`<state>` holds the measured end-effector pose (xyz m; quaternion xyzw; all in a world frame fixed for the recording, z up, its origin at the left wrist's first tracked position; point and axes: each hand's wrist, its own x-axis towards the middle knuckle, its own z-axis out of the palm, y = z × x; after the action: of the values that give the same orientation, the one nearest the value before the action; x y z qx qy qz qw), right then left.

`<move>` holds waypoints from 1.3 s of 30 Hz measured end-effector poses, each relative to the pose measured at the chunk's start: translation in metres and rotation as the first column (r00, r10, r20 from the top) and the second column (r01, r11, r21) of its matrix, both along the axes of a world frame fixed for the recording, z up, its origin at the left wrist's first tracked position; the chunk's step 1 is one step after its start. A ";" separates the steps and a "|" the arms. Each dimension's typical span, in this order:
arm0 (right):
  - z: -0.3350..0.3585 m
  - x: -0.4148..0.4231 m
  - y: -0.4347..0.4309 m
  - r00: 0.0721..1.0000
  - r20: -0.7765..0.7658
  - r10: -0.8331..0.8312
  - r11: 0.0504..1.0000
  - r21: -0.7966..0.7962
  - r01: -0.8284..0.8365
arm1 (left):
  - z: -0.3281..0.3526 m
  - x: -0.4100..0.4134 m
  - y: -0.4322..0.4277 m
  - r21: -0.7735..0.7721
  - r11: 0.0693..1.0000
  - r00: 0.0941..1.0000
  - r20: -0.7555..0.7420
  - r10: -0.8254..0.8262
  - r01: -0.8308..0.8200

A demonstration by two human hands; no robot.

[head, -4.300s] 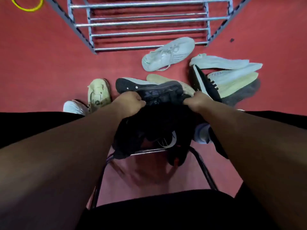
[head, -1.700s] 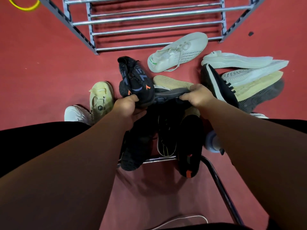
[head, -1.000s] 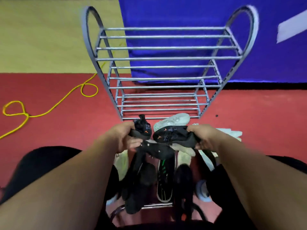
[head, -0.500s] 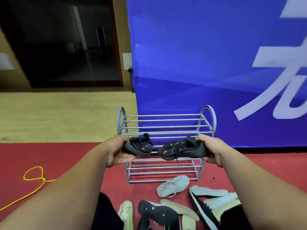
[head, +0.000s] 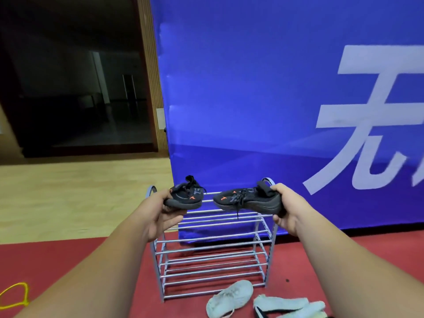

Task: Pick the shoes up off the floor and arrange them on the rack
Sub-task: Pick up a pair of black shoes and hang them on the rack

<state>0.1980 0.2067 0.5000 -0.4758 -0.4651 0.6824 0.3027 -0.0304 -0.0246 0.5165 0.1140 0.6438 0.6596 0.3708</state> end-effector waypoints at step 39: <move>-0.217 -0.070 0.124 0.965 -0.174 -0.197 0.956 -0.253 0.149 | -0.189 -0.013 0.219 0.182 0.981 0.910 0.392 -0.136 0.068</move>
<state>0.1284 0.3307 0.2829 -0.4775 -0.3039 0.7479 0.3469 -0.0429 0.1945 0.3273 0.0396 0.4903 0.6993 0.5187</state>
